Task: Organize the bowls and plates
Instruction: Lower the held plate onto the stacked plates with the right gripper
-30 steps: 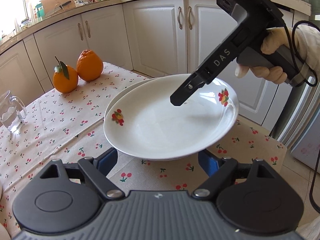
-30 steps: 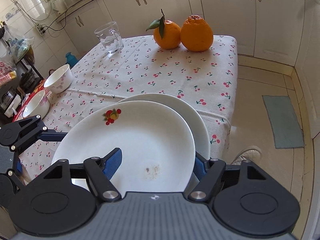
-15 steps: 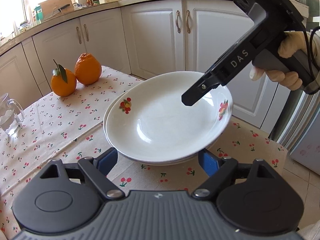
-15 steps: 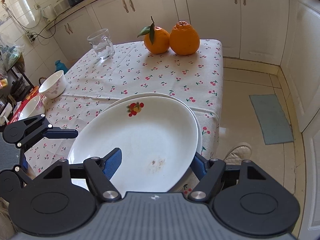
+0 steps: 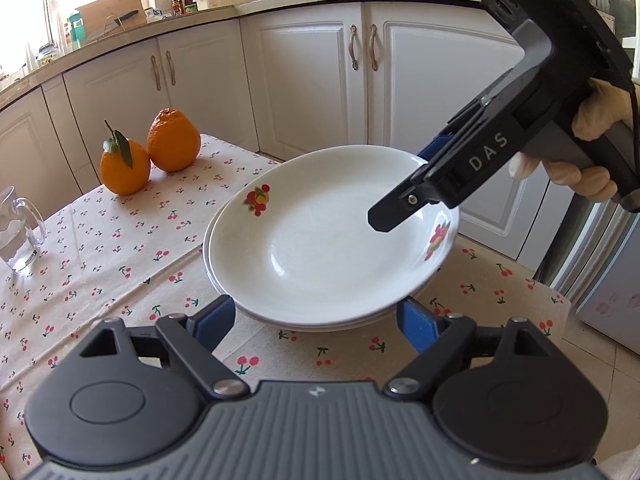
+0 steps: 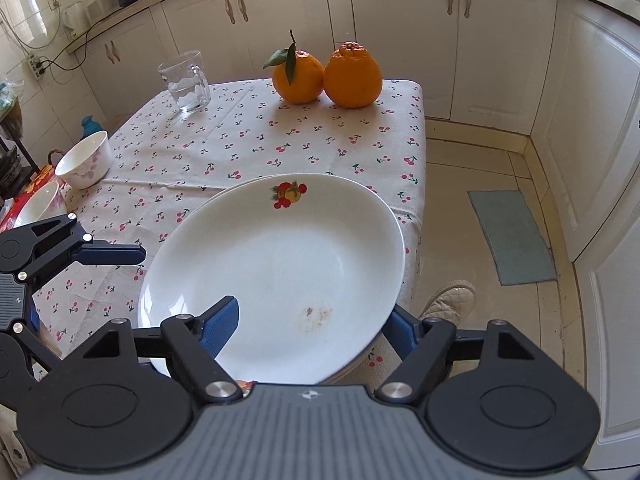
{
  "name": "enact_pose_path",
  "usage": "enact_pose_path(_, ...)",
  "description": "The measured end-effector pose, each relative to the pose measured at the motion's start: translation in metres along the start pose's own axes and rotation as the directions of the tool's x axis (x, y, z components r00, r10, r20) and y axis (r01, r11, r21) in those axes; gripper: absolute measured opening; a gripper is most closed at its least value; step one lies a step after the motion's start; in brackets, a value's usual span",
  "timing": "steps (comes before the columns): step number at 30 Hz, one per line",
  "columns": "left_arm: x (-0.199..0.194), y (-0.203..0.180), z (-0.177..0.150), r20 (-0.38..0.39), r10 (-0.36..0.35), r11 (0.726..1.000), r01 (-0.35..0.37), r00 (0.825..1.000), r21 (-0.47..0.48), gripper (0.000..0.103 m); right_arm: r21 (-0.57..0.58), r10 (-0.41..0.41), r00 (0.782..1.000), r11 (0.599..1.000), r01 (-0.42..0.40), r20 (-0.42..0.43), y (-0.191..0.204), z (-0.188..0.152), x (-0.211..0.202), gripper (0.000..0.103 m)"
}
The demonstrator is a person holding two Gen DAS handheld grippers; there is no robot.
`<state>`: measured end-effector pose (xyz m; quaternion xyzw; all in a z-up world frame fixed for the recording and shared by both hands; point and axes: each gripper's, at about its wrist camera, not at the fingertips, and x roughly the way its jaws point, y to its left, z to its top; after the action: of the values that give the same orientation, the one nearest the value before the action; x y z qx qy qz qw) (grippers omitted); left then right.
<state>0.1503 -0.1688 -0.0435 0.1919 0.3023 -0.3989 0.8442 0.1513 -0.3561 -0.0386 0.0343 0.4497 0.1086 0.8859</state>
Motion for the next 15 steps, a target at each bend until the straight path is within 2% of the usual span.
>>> enact_pose_path(11,-0.003,-0.003,-0.002,0.011,-0.012,1.000,0.012,1.000,0.002,0.088,-0.013,-0.044,0.999,0.999,0.044,-0.019,0.004,-0.007,0.003,0.082)
enact_pose_path(13,-0.007,-0.003,-0.002,0.019,-0.016,1.000,0.016,1.000,0.000,0.088,-0.015,-0.045,0.999,0.999,0.044,-0.013,0.005,-0.008,0.001,0.084)
enact_pose_path(15,-0.013,-0.003,-0.004,0.031,-0.015,1.000,0.015,0.999,-0.002,0.088,-0.024,-0.053,0.999,0.998,0.053,0.003,0.010,-0.009,-0.003,0.093)
